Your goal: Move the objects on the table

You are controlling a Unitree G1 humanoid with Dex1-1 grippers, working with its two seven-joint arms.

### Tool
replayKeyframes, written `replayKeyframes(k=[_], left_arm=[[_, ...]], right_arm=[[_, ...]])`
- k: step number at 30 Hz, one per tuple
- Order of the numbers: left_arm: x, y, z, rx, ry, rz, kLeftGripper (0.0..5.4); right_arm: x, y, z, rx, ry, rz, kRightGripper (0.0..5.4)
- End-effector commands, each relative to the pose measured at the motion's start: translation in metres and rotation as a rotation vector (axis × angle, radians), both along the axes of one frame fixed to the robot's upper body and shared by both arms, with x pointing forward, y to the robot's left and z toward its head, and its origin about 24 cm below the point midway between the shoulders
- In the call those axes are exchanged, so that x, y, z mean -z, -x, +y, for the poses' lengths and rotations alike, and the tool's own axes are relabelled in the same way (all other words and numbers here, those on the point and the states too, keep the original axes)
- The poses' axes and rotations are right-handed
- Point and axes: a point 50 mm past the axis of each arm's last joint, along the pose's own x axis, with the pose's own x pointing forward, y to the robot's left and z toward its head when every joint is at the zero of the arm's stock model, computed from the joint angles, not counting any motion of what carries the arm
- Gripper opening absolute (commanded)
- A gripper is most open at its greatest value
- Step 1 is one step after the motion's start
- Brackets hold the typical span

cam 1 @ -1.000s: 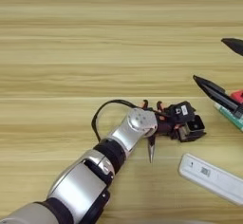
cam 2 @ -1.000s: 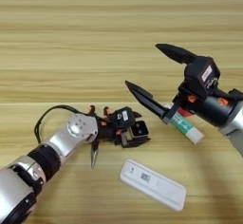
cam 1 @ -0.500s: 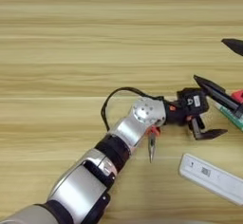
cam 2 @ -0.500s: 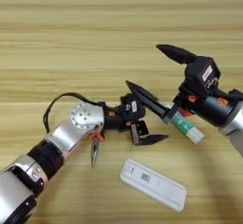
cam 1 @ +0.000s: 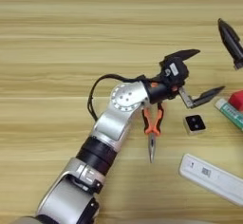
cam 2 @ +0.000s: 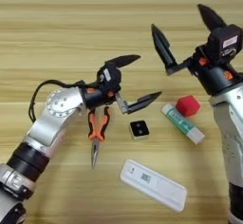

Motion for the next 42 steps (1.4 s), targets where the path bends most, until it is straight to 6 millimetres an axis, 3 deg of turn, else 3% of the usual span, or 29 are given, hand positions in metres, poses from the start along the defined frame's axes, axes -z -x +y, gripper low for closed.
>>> replayKeyframes(k=[1, 9, 15, 22, 27, 36, 42], left_arm=[[-0.005, -0.006, 0.032, -0.159, 0.052, -0.013, 5.38], [-0.009, -0.01, 0.078, -0.423, 0.137, -0.054, 5.38], [-0.022, -0.01, 0.109, -0.624, 0.259, -0.094, 5.38], [-0.018, 0.001, 0.129, -0.756, 0.256, -0.135, 5.38], [-0.014, 0.006, 0.141, -0.818, 0.243, -0.15, 5.38], [-0.005, 0.013, 0.152, -0.876, 0.199, -0.18, 5.38], [0.007, 0.02, 0.158, -0.883, 0.182, -0.144, 5.38]], right_arm=[[0.0, -0.005, -0.001, 0.117, 0.031, -0.062, 5.4], [0.002, -0.001, -0.009, 0.26, 0.009, -0.121, 5.4], [0.013, 0.01, -0.013, 0.256, 0.001, -0.091, 5.4], [0.032, 0.026, -0.016, 0.209, -0.033, -0.011, 5.4], [0.046, 0.039, -0.016, 0.073, -0.059, 0.079, 5.4], [0.06, 0.052, -0.036, -0.119, -0.067, 0.223, 5.4], [0.081, 0.065, -0.035, -0.247, 0.054, 0.316, 5.4]])
